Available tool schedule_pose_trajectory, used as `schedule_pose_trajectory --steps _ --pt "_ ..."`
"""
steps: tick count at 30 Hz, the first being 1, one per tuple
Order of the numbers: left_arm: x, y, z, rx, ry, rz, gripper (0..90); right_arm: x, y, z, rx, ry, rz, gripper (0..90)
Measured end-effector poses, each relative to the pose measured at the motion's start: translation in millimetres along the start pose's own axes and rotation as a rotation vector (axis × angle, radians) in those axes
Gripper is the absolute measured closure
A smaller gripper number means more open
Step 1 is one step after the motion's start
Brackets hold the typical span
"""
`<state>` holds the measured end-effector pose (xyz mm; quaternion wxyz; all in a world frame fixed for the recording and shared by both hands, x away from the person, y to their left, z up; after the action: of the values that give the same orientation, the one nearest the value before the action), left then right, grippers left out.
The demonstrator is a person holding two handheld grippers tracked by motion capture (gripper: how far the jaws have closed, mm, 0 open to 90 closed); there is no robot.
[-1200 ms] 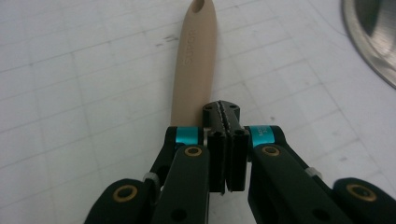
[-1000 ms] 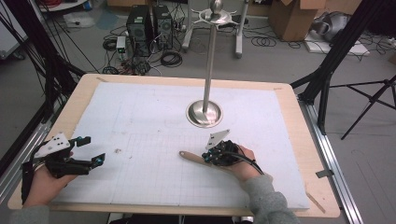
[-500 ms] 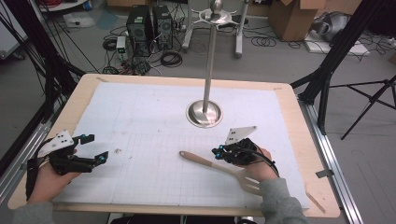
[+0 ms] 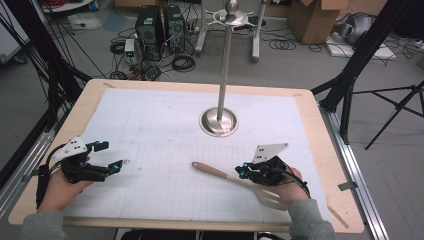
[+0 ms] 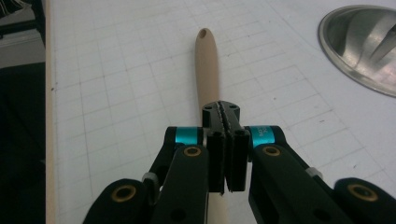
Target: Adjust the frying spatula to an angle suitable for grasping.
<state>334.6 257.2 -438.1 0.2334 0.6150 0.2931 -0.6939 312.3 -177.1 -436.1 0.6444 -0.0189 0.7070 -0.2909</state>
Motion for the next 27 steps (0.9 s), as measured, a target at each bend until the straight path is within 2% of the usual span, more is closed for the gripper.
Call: schedule_pose_trajectory --steps 2,3,4,5,6,9,12,14,17,27 --pt "0.1 1.6 0.0 0.002 0.000 0.000 8.3 1.6 0.7 -1.6 -0.005 -0.010 -0.017 89.7" --pt "0.3 3.0 0.5 0.006 -0.001 -0.001 8.3 4.9 2.3 -3.1 -0.011 -0.024 -0.052 89.7" --pt "0.3 3.0 0.5 0.006 -0.001 -0.001 8.3 4.9 2.3 -3.1 -0.011 -0.024 -0.052 89.7" --pt "0.5 3.7 0.9 0.009 0.000 -0.005 8.3 9.3 5.1 -5.1 -0.022 -0.036 -0.095 89.8" --pt "0.5 3.7 0.9 0.009 0.000 -0.005 8.3 9.3 5.1 -5.1 -0.022 -0.036 -0.095 89.8" --pt "0.7 3.9 1.2 0.007 -0.003 -0.004 8.3 17.9 11.6 -6.9 -0.032 -0.037 -0.170 89.8" --pt "0.7 3.4 0.5 0.007 -0.001 -0.005 8.3 20.8 14.3 -6.3 -0.035 -0.035 -0.192 89.8" --pt "0.9 3.2 0.7 0.006 -0.002 -0.005 8.3 26.0 17.9 -4.3 -0.026 -0.025 -0.230 89.8" --pt "0.9 3.0 0.8 0.006 -0.002 -0.005 8.3 29.4 19.1 -2.6 -0.021 -0.022 -0.254 89.9" --pt "1.2 1.8 0.1 0.004 0.001 -0.005 8.3 29.4 17.5 2.9 -0.009 -0.001 -0.245 89.9"
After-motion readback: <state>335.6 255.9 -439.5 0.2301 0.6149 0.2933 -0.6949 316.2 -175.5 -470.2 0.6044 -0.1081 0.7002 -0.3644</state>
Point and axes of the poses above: each handheld gripper's, and its own axes: y roughly forward along the jaws, x roughly out of its underside, z roughly to its right, the point moved 7 cm from there along y, roughly forward along the jaws, and after that the axes turned 15 degrees about z, right-handed, at the moved point
